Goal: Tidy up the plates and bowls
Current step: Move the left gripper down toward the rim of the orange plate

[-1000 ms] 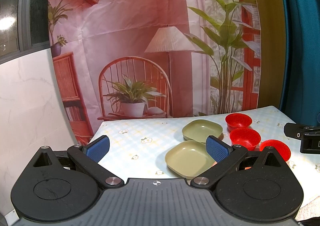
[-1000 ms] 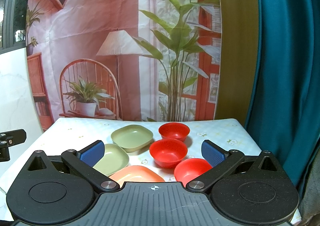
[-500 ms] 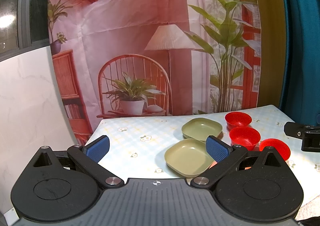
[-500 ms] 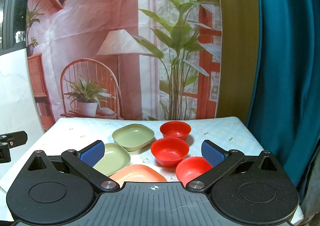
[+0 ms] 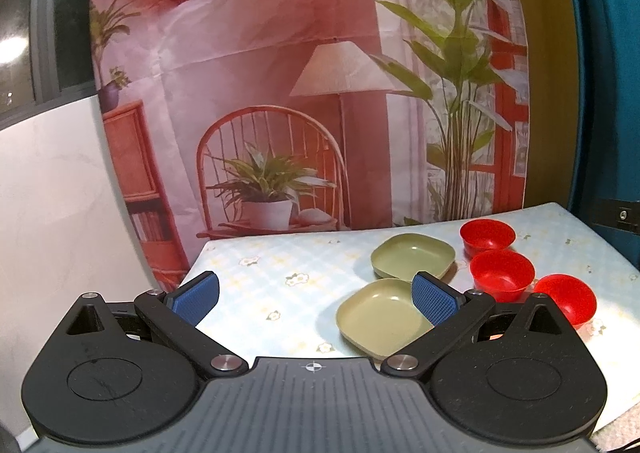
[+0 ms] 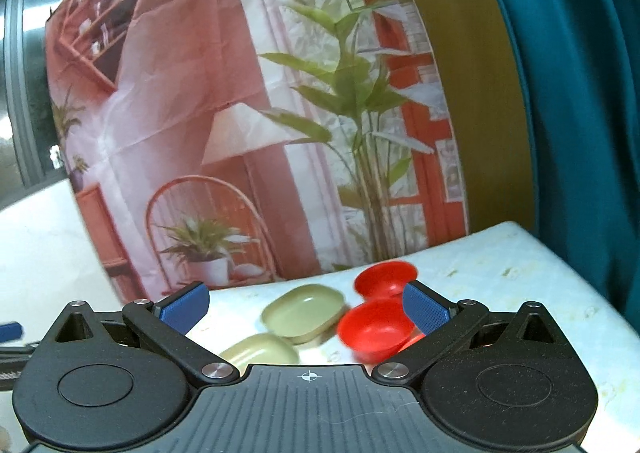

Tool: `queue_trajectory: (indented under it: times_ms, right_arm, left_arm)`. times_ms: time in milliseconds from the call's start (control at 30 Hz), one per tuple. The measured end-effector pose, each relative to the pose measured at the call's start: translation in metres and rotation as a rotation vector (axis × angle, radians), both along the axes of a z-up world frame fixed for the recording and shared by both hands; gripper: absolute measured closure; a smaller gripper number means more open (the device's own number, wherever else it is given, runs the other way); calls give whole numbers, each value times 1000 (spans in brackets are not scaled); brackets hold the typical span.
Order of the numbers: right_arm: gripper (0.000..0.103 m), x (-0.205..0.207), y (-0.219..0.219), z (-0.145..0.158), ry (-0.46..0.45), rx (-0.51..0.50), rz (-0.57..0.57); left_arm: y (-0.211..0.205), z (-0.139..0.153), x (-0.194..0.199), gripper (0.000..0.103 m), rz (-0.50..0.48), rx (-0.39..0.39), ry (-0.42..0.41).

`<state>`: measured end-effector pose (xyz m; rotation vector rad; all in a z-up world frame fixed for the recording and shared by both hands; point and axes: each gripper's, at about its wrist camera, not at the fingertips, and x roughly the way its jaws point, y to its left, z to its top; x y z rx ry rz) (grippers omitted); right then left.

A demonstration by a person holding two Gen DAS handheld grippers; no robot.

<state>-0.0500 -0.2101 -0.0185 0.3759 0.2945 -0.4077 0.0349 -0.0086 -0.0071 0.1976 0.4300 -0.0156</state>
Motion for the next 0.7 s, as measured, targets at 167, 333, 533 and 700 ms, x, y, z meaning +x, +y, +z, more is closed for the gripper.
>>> queue_trajectory:
  times_ms: [167,333,533,700]
  right_arm:
    - [0,25,-12,-9,60,-65,5]
    - [0,55,-13,-23,113,-121,36]
    - [0,77,-10,-60,140,-161,70]
    - [2,82,-11,-97,205,-98,89]
  left_arm:
    - [-10,-12,23,0,-12,27,-33]
    - [-19,-29,51,0,-45,-4,5]
    - [-22,-66,79,0,-79,-85,93]
    - [-29,-96,93,1,-92,-67,176]
